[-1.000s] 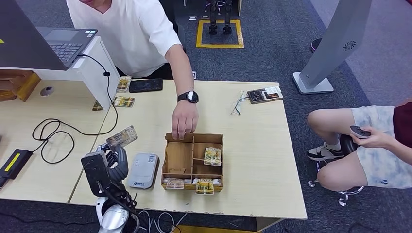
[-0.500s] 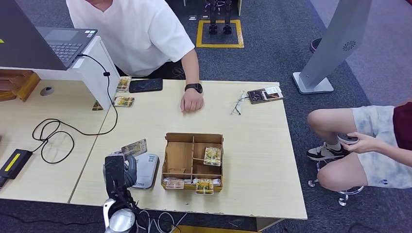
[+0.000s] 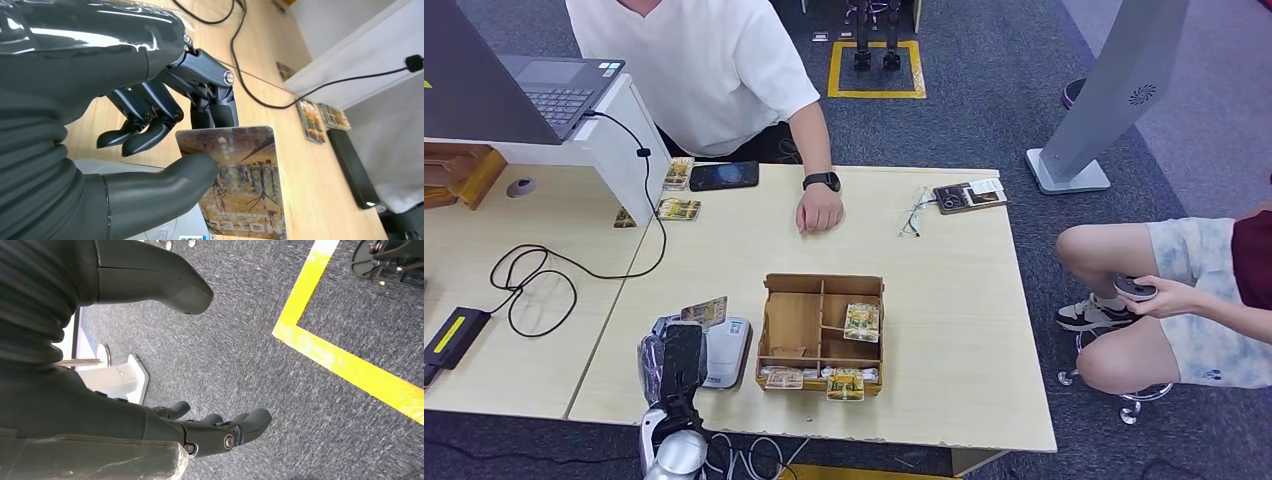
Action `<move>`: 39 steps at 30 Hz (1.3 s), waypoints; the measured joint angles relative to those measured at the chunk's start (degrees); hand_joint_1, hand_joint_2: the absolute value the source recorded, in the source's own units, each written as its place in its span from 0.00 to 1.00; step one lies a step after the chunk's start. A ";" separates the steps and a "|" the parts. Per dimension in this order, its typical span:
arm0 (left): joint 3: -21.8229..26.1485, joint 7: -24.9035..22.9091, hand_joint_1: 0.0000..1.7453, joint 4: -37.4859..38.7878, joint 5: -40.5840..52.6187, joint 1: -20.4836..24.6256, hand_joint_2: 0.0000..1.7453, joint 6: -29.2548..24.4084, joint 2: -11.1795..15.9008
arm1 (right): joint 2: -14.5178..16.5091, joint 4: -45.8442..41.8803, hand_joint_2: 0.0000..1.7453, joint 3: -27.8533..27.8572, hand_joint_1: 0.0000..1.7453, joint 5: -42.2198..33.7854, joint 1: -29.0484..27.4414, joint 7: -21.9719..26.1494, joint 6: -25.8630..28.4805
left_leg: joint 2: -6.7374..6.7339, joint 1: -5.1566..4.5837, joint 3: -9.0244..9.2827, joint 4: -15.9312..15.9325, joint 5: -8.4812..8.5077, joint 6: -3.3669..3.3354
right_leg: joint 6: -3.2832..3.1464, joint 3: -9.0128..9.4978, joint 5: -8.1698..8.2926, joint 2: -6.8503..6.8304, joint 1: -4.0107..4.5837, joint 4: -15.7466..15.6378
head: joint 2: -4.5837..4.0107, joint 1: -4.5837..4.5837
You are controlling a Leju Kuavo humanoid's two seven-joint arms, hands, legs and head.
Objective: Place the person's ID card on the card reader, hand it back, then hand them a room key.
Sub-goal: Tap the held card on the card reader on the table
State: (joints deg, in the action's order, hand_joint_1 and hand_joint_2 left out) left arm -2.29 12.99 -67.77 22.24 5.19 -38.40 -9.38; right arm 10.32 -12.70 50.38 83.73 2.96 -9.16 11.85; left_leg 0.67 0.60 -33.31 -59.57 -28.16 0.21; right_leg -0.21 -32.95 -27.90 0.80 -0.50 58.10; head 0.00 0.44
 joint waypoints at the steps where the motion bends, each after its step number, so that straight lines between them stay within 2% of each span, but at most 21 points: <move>1: 0.08 0.03 1.00 0.26 -0.96 0.05 1.00 0.00 -0.05 | 0.00 0.00 1.00 0.00 0.00 0.00 0.00 0.00 0.00 | 0.00 0.00 0.00 0.00 0.00 0.00 | 0.00 0.00 0.00 0.00 0.00 0.00 | 0.00 0.01; 11: 0.09 0.81 1.00 2.02 -6.28 0.20 1.00 0.07 -0.07 | -0.09 0.00 1.00 0.02 0.00 0.00 0.00 0.00 0.01 | 0.00 0.01 0.00 0.00 0.00 0.00 | 0.00 0.00 0.00 0.00 0.00 0.00 | 0.00 0.01; 20: 0.09 2.09 1.00 0.74 -26.60 -0.24 1.00 5.94 -0.04 | -0.16 0.02 1.00 0.06 0.00 0.08 -0.02 0.00 0.57 | 0.00 0.00 0.00 0.00 0.00 0.00 | 0.00 0.00 0.00 -0.01 0.00 0.00 | 0.00 0.00; 23: 0.02 2.09 1.00 -0.19 -30.48 -0.66 1.00 6.99 0.04 | -0.19 0.04 1.00 0.07 0.00 0.06 -0.03 0.01 0.80 | 0.00 0.00 0.00 0.00 0.00 0.00 | 0.00 0.00 0.00 -0.01 0.00 0.00 | 0.00 0.01; 31: -1.31 2.17 1.00 -1.02 -31.79 -1.04 1.00 5.27 0.98 | -0.27 0.09 1.00 0.49 0.00 -0.03 -0.02 0.02 0.87 | 0.00 0.01 0.01 0.00 0.00 0.00 | 0.00 0.00 0.00 -0.01 0.00 0.00 | 0.00 0.02; 39: -3.21 2.66 1.00 -0.95 -27.98 -0.97 1.00 2.09 2.24 | -0.28 0.11 1.00 1.24 0.00 -1.03 -0.02 0.15 0.86 | 0.00 0.00 0.01 0.00 0.00 0.00 | 0.00 0.00 0.00 -0.01 0.00 0.00 | 0.00 0.01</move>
State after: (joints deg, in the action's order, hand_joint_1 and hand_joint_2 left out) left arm -5.51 15.64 -68.71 -5.75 4.22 -36.31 -7.14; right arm 10.03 -12.59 51.62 82.71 2.94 -9.00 12.71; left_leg 0.66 0.60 -33.30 -59.57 -28.16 0.22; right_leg -0.21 -32.95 -27.90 0.79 -0.49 58.10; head 0.00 0.45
